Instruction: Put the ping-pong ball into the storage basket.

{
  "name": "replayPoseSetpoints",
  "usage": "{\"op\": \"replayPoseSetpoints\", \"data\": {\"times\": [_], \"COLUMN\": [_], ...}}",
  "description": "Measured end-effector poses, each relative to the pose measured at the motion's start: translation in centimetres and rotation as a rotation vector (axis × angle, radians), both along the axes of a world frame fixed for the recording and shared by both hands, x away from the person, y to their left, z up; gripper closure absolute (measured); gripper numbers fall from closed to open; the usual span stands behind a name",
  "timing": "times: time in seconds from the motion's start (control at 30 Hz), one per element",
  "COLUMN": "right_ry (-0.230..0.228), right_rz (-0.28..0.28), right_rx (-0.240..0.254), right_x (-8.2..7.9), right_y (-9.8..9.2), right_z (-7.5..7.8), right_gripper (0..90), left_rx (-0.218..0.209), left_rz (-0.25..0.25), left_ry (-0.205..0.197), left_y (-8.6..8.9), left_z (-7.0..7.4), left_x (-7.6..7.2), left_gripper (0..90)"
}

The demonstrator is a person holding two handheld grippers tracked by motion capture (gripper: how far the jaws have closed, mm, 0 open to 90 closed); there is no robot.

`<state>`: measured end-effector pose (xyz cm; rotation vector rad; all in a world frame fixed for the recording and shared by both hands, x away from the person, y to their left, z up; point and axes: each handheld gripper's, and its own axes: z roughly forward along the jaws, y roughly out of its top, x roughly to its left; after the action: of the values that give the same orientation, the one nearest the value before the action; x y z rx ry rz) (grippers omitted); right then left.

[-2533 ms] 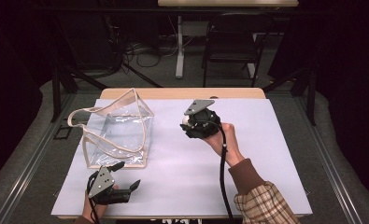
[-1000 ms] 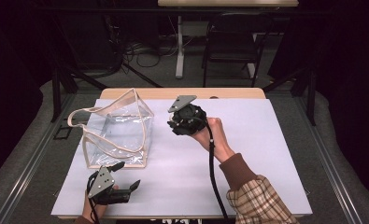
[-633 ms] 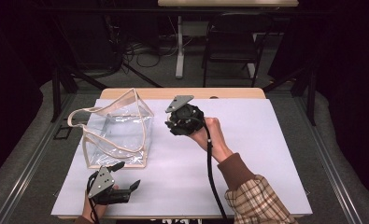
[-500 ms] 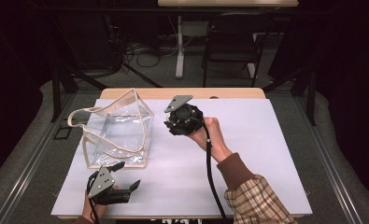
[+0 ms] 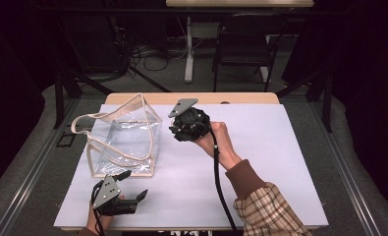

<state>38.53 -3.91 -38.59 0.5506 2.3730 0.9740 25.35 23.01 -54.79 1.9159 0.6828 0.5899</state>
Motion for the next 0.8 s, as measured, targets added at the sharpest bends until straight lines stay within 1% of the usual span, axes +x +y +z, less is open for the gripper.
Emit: {"op": "replayPoseSetpoints", "data": {"times": [0.27,0.33,0.37,0.8], "right_ry": [-0.001,-0.008,-0.002,-0.006], "right_rz": [0.005,0.008,0.004,0.018], "right_rx": [-0.001,-0.004,-0.003,-0.007], "right_x": [0.1,0.2,0.1,0.2], "right_y": [0.5,0.7,0.8,1.6], "right_z": [0.2,0.3,0.3,0.7], "right_gripper": [50.9,51.0,50.9,50.9], "left_rx": [-0.001,0.000,-0.002,-0.001], "left_rz": [0.000,0.000,0.000,0.000], "left_ry": [0.000,0.000,0.000,0.000], "left_y": [0.0,0.0,0.0,0.0], "left_z": [0.0,0.0,0.0,0.0], "left_x": [0.0,0.0,0.0,0.0], "left_gripper": [15.9,15.9,16.0,15.9]}}
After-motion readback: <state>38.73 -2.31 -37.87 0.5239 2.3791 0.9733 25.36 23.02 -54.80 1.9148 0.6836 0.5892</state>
